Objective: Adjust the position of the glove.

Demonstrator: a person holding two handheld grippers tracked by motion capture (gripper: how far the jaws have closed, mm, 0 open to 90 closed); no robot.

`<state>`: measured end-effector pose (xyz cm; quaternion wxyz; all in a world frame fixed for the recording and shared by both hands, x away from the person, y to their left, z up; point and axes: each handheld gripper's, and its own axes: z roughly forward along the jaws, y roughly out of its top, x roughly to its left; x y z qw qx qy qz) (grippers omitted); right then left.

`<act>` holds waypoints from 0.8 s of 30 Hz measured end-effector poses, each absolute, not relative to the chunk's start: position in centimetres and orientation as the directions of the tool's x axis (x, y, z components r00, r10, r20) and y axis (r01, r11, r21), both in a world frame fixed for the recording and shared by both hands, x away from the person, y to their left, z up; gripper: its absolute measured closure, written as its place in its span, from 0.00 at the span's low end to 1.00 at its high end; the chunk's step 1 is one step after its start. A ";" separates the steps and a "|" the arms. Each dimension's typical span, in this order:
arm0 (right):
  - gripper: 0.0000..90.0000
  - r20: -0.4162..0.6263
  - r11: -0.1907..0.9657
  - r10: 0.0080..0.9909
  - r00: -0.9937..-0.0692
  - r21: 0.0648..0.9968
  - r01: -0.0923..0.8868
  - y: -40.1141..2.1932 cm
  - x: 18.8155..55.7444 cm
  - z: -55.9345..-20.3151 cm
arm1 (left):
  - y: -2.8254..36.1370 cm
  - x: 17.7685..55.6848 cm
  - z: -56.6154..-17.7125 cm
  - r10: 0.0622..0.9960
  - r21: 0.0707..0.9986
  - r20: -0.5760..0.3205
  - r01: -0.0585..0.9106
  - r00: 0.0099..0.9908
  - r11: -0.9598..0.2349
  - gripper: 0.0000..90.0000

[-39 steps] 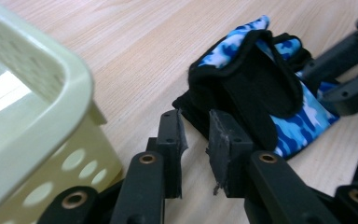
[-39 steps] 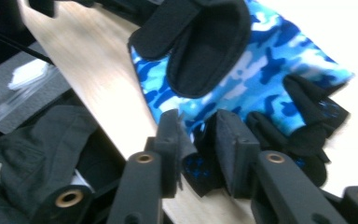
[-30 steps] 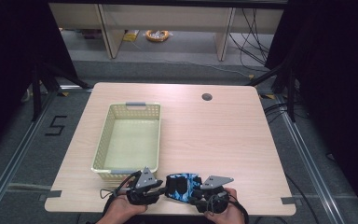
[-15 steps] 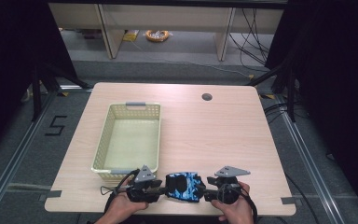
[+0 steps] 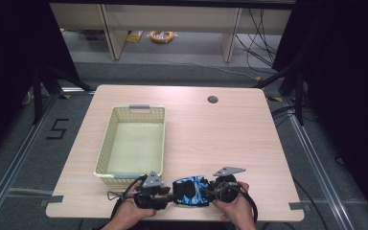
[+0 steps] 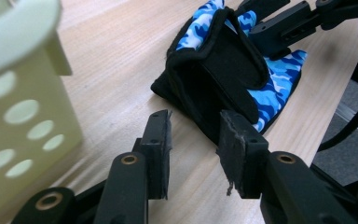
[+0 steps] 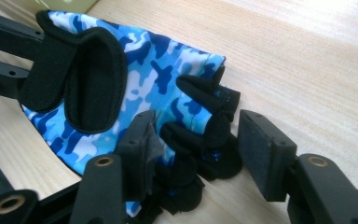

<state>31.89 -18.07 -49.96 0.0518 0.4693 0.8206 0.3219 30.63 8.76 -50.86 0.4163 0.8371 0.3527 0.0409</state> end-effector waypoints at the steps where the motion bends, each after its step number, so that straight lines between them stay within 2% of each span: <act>1: 0.56 0.212 0.357 0.803 -0.556 0.576 0.736 -18.0 31.8 -49.9 | 8.7 30.7 -50.9 0.623 0.721 -0.224 0.557 0.750 -0.411 0.71; 2: 0.60 0.206 0.340 0.806 -0.555 0.606 0.719 -17.8 31.8 -50.3 | 8.6 30.7 -51.0 0.623 0.726 -0.226 0.556 0.749 -0.404 0.71; 3: 0.62 0.203 0.368 0.797 -0.569 0.584 0.724 -17.9 31.8 -50.0 | 8.5 30.6 -51.0 0.630 0.721 -0.232 0.565 0.742 -0.401 0.71; 7: 0.73 0.214 0.359 0.789 -0.577 0.601 0.714 -18.0 31.8 -50.2 | 8.1 30.6 -51.0 0.620 0.713 -0.250 0.575 0.743 -0.402 0.71; 8: 0.76 0.217 0.379 0.781 -0.586 0.580 0.721 -18.3 31.9 -50.1 | 8.2 30.7 -51.0 0.607 0.709 -0.231 0.559 0.760 -0.430 0.71; 11: 0.82 0.233 0.373 0.770 -0.594 0.591 0.716 -18.4 31.9 -50.2 | 7.8 30.6 -51.1 0.622 0.714 -0.265 0.584 0.736 -0.387 0.71; 14: 0.84 0.230 0.394 0.740 -0.632 0.613 0.684 -18.6 32.0 -50.4 | 7.7 31.0 -51.2 0.609 0.696 -0.325 0.619 0.723 -0.364 0.71; 21: 0.85 0.235 0.383 0.736 -0.635 0.629 0.676 -18.6 32.0 -50.6 | 6.7 31.5 -51.5 0.617 0.693 -0.333 0.629 0.713 -0.352 0.72; 24: 0.85 0.244 0.379 0.733 -0.635 0.629 0.679 -18.6 31.9 -50.6 | 6.7 31.5 -51.6 0.623 0.692 -0.317 0.624 0.715 -0.364 0.77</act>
